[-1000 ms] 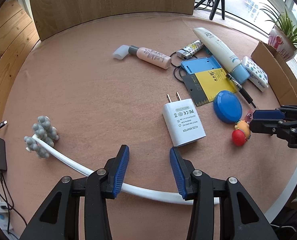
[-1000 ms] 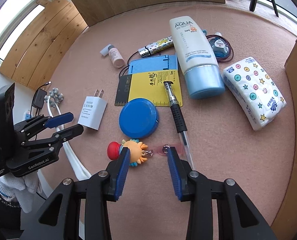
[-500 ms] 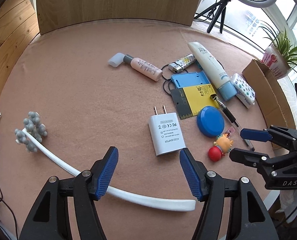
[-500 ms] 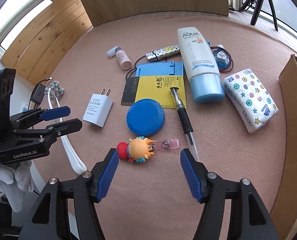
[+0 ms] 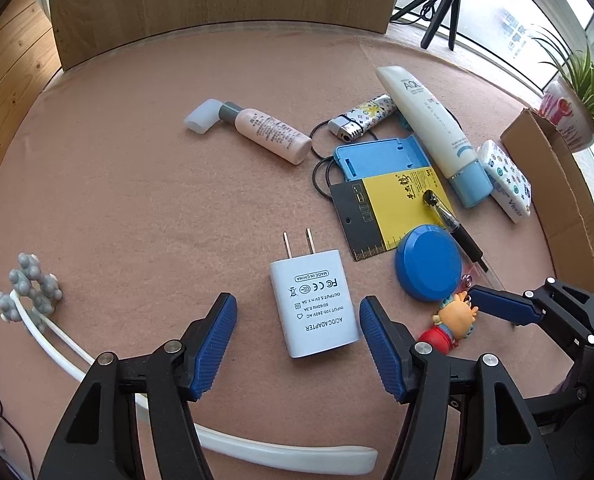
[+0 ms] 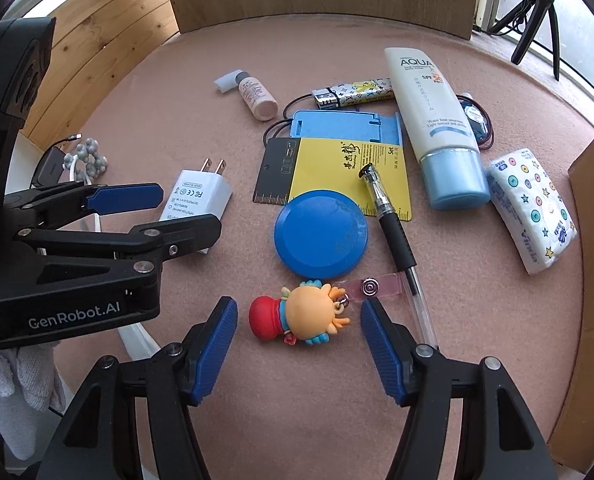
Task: Organize objects
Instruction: 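Close the left gripper on the adapter while the right gripper closes on the figure, then carry the adapter with the left tool while the right tool carries the figure to the box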
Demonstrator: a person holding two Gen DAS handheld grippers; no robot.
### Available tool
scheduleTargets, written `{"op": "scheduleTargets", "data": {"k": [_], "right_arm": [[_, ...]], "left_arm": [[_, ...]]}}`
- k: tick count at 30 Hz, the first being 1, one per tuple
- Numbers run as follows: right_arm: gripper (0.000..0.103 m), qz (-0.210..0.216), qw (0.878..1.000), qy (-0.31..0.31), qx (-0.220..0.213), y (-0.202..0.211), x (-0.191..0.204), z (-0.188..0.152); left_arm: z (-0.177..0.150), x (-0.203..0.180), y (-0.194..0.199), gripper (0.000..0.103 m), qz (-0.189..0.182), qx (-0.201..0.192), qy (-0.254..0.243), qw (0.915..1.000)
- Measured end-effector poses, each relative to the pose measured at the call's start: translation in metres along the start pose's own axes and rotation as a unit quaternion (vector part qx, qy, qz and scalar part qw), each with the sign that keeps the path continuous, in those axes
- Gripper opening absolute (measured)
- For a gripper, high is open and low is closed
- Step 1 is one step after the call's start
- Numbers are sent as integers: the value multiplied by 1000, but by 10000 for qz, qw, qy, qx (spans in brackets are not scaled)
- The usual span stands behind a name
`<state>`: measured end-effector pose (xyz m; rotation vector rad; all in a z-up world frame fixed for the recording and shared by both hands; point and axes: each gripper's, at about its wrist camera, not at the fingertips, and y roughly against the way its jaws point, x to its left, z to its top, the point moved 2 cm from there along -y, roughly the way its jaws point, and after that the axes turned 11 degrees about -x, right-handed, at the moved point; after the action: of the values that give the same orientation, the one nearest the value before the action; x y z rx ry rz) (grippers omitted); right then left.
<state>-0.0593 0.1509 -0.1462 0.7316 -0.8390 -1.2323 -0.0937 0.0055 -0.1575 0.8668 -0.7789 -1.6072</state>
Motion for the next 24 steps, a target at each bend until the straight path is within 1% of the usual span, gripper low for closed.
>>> {"op": "scheduleTargets", "data": {"k": [2,4,5,8,9,13,18,21,24], "right_arm": [[53,-127,9998,156,-10,1,1,-2],[47,-79,9998,180,-31,2,0,-3],[46,-75,9998,164,-49,2,-2,-3],[46,-13,9999,125,-87,3,-5,-3],[46,15,9999,98,-103,4,-6,-4],[45,228,9995,-110,-173,12,-10,-3],[45,444,9977,-249,-446,39,-16,2],[45,509,9963,-329,-613,56,-22,7],[45,471,9953,-327,-784,73,-29,10]], "left_arm": [[0,-1,-2,64,51,-24,-9,10000],[2,0,-3,60,64,-51,53,10000],[2,1,-3,54,71,-64,78,9999],[4,3,-3,42,138,-110,107,9998],[4,5,-3,39,147,-128,134,9997],[0,12,0,39,86,-174,344,9992],[-6,19,16,39,28,-276,511,9983],[-4,16,27,39,5,-397,545,9977],[0,14,38,39,-59,-489,560,9972]]}}
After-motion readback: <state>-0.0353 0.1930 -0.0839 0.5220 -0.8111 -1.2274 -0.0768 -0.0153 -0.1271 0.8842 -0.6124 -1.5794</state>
